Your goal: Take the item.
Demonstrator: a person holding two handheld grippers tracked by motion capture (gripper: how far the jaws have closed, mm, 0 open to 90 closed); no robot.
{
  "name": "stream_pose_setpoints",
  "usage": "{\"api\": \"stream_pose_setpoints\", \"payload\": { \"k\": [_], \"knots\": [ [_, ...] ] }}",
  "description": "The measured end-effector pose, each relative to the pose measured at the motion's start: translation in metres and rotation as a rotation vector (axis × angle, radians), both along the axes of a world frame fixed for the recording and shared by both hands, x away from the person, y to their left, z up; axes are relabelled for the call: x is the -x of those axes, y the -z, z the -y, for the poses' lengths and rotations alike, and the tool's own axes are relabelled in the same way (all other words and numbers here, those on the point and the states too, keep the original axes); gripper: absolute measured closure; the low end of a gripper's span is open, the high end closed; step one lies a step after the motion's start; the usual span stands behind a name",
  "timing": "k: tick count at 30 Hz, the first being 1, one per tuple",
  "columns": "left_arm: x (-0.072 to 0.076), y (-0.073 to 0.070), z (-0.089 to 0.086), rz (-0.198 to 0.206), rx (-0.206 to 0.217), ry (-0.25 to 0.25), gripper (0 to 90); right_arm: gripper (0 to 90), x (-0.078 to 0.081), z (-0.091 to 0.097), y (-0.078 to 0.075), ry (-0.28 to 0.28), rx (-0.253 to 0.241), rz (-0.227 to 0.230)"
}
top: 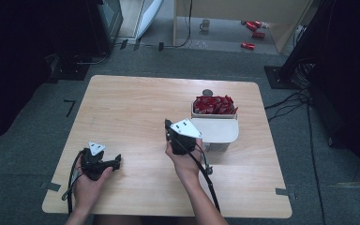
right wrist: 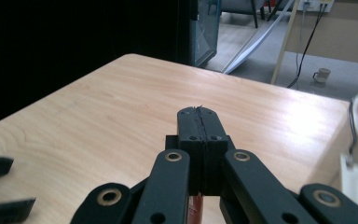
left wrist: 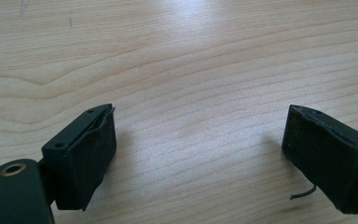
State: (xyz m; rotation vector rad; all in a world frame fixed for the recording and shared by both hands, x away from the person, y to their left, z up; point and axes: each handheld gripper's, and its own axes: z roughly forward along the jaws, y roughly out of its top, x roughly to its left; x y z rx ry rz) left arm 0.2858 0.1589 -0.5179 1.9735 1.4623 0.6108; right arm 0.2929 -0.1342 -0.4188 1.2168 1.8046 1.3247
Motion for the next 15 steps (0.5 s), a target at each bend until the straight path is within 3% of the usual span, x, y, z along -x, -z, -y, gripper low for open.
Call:
{"api": "stream_pose_setpoints", "payload": {
  "k": [10,15],
  "knots": [
    [0.000,0.000,0.000,0.002,0.000,0.000,10.5,90.0,0.048,0.005,0.021,0.002,-0.026,0.050],
    [0.000,0.000,0.000,0.002,0.001,-0.001,10.5,90.0,0.068,0.009,0.034,0.014,-0.033,0.044]
  ]
}}
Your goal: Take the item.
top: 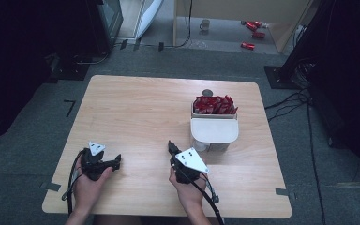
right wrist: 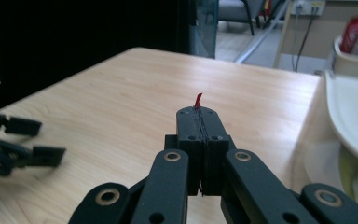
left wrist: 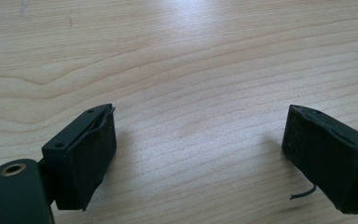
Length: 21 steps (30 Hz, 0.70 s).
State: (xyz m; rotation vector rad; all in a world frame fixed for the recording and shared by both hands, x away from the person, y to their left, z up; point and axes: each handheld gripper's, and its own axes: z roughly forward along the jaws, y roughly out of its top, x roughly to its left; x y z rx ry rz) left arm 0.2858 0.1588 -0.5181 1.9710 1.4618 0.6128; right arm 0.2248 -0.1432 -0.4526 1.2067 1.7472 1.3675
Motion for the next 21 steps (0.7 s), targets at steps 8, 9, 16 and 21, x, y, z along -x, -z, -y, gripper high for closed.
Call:
{"api": "stream_pose_setpoints", "payload": {
  "k": [8,9,16,21],
  "knots": [
    [0.000,0.000,0.000,0.000,0.000,0.000,10.5,90.0,-0.004,0.010,0.039,0.062,0.023,-0.117],
    [0.000,0.000,0.000,0.000,0.000,0.000,10.5,90.0,-0.006,0.010,0.044,0.064,0.025,-0.136],
    [0.000,0.000,0.000,0.000,0.000,0.000,10.5,89.3,-0.020,0.008,0.065,0.063,0.037,-0.225],
    [0.000,0.000,0.000,0.000,0.000,0.000,10.5,84.0,-0.025,0.009,0.066,0.041,0.033,-0.272]
  ]
}}
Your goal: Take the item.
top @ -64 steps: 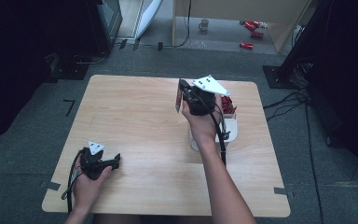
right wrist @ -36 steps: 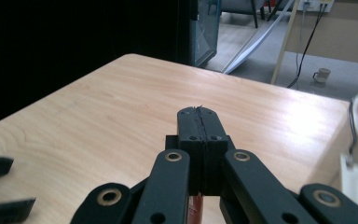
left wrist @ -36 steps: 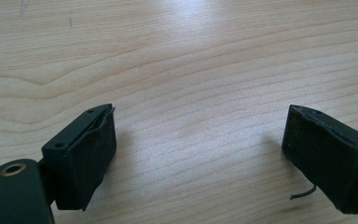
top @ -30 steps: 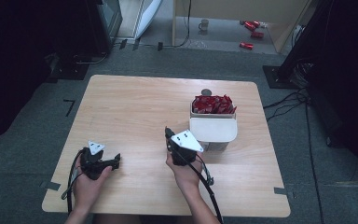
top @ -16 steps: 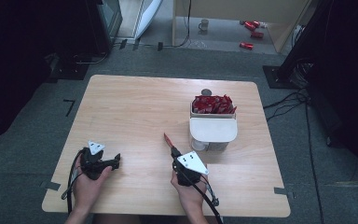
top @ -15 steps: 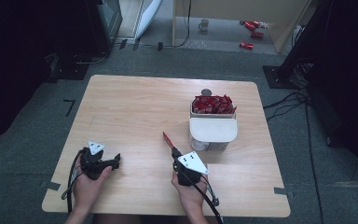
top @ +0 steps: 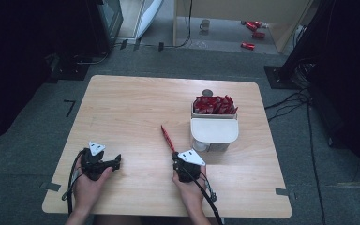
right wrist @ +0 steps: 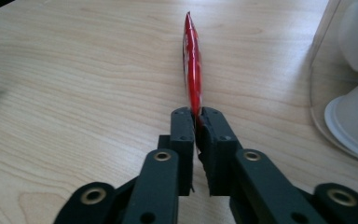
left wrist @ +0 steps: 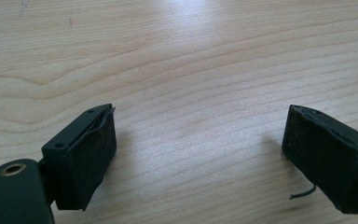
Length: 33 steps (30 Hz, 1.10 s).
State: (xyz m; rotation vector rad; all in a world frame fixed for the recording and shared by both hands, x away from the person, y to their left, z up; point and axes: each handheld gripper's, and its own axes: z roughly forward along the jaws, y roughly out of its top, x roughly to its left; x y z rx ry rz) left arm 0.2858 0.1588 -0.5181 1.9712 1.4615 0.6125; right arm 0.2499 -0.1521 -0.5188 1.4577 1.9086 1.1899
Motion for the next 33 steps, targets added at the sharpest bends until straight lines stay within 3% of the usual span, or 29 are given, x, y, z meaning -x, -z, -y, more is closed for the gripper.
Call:
{"api": "stream_pose_setpoints", "payload": {
  "k": [5,9,16,28,33],
  "knots": [
    [0.000,0.000,0.000,0.000,0.000,0.000,10.5,69.1,-0.001,0.004,0.000,-0.026,-0.033,-0.036],
    [0.000,0.000,0.000,0.000,0.000,0.000,10.5,59.9,0.002,0.009,-0.003,-0.035,-0.029,-0.040],
    [0.000,0.000,0.000,0.000,-0.001,0.000,10.5,52.4,0.008,0.027,-0.010,-0.023,-0.017,-0.036],
    [0.000,0.000,0.000,0.000,-0.001,0.000,10.5,43.0,0.018,0.076,-0.014,0.031,0.011,-0.034],
    [0.000,0.000,0.000,0.000,-0.001,0.000,10.5,30.8,0.021,0.094,-0.017,0.046,0.028,-0.034]
  ]
}}
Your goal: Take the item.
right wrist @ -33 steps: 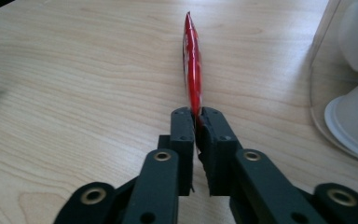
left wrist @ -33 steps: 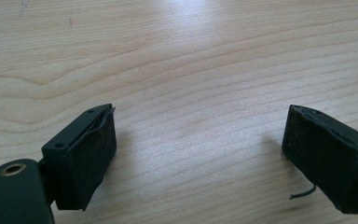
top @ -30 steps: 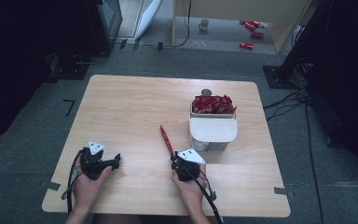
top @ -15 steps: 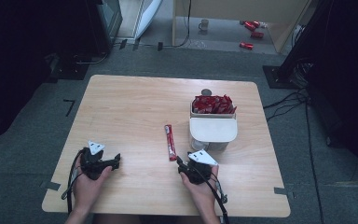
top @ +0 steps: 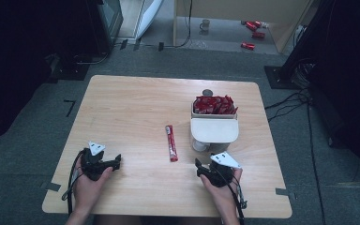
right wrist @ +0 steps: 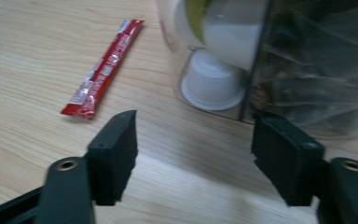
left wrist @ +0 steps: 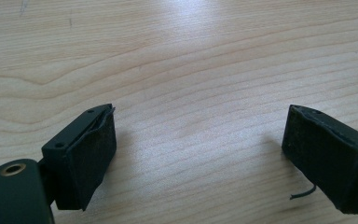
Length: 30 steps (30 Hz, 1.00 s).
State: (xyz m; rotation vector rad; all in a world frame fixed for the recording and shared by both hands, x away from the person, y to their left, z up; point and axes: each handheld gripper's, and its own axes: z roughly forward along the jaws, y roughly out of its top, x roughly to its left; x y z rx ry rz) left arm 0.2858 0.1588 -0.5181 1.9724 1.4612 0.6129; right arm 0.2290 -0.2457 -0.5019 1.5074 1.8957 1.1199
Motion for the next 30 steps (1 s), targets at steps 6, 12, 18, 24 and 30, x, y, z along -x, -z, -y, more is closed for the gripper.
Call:
{"api": "stream_pose_setpoints", "payload": {
  "k": [6,12,18,24,30],
  "knots": [
    [0.000,0.000,0.000,0.000,0.000,0.000,10.5,13.9,0.005,0.021,-0.001,0.010,0.002,-0.002],
    [0.000,0.000,0.000,0.000,0.000,0.000,10.5,1.0,0.009,0.047,0.000,0.038,0.008,-0.026],
    [0.000,0.000,0.000,0.001,-0.001,0.000,10.5,0.0,0.012,0.077,0.003,0.092,0.019,-0.057],
    [0.000,0.000,0.000,0.001,-0.001,0.000,10.5,0.0,0.016,0.105,0.006,0.143,0.041,-0.077],
    [0.000,0.000,0.000,0.001,-0.001,0.000,10.5,0.0,0.018,0.125,0.009,0.181,0.059,-0.104]
  ]
}}
